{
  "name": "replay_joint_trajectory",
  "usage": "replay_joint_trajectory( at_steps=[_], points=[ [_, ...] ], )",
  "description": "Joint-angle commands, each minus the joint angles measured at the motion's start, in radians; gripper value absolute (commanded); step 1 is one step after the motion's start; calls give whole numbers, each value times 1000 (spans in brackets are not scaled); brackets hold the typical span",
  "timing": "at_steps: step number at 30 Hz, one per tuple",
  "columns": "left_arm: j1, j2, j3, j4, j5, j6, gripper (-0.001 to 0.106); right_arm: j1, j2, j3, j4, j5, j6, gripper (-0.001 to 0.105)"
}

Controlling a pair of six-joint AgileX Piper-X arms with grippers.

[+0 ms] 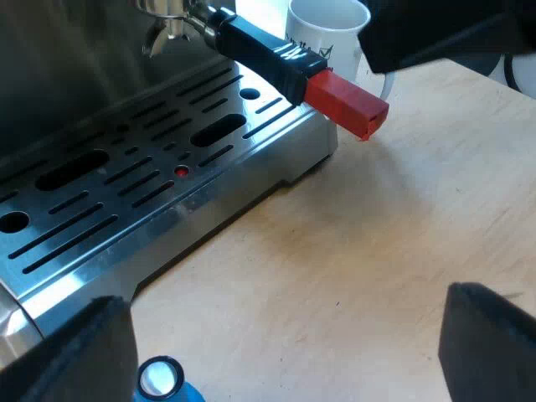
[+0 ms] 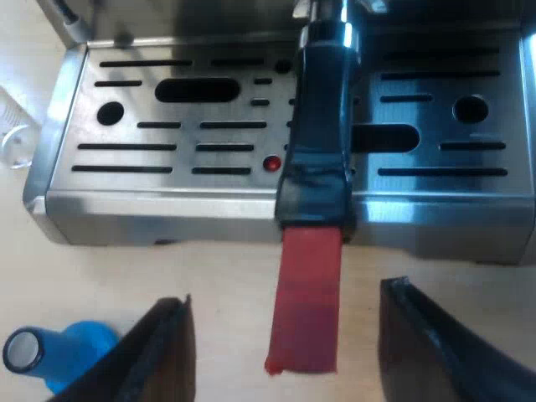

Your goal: Grind coffee beans and then tamp

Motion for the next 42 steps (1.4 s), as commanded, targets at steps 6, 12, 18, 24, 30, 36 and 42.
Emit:
replay_joint_trajectory(
  at_steps=[6, 12, 18, 24, 30, 36, 42],
  points=[
    [-2, -2, 0, -4, 7, -9, 86, 14, 0, -9, 55, 17, 29, 47],
    [-2, -2, 0, -4, 7, -9, 86, 17, 0, -9, 55, 9, 25, 47],
    [-2, -2, 0, -4, 7, -9, 86, 17, 34, -9, 53, -2, -23, 56],
    [-2, -2, 0, -4, 7, -9, 86, 13, 77, -9, 46, 68, -20, 60],
    [-2, -2, 0, -4, 7, -9, 86, -32, 87, -9, 21, 51, -28, 60],
    [-2, -2, 0, -4, 7, -9, 86, -64, 125, -9, -57, 12, -51, 60],
    [-2, -2, 0, -4, 7, -9, 86, -83, 165, -9, -56, -9, -43, 60]
  ],
)
